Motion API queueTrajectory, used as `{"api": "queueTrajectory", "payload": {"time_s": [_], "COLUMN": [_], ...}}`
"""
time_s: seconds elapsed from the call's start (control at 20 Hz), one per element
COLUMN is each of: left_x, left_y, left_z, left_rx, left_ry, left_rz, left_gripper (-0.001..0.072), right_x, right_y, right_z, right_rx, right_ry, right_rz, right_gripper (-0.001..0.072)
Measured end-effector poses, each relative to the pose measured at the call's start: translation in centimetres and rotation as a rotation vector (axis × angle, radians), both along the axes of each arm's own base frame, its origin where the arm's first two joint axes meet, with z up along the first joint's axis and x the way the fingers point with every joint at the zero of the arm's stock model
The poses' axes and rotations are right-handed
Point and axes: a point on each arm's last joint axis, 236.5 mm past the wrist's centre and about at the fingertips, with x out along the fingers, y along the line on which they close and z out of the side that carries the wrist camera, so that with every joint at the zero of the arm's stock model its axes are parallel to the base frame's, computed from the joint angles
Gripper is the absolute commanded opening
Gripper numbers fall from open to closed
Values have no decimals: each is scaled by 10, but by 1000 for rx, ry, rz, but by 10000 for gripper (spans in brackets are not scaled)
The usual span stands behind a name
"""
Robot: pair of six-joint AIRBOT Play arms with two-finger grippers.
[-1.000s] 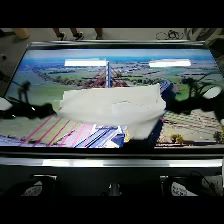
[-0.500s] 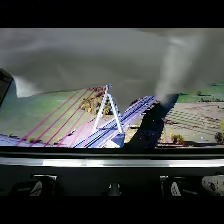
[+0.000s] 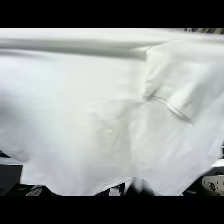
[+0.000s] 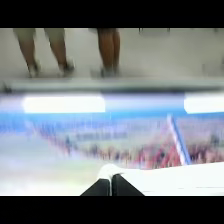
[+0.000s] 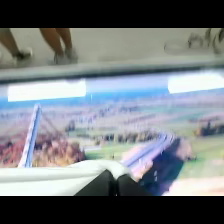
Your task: Fold the shirts.
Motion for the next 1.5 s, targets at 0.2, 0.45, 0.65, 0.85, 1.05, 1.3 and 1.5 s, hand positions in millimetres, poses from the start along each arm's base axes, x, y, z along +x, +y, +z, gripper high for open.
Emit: {"api": "queueTrajectory", "payload": {"time_s": [0.2,0.45,0.65,0.85,1.05,1.3,1.5], "left_x": [85,159,202,227,201,122,98], "left_y": [11,14,14,9,13,11,6], "left_z": [-162,-334,-412,-443,-432,-473,-479], "left_rx": [-45,-100,-139,-163,-156,-190,-209], "left_ry": [438,722,800,809,913,1212,1286], "left_rz": [-2,13,25,1,-52,-52,-51], "left_gripper": [24,25,25,26,25,53,499], "right_x": [84,183,229,244,194,111,108], "right_y": [6,47,69,75,70,64,67], "right_z": [-154,-299,-368,-395,-388,-433,-432], "right_rx": [85,156,226,251,211,186,226], "right_ry": [474,647,641,636,812,1131,1126], "right_rz": [68,83,54,42,81,77,46], "right_gripper": [19,20,20,20,20,30,480]}}
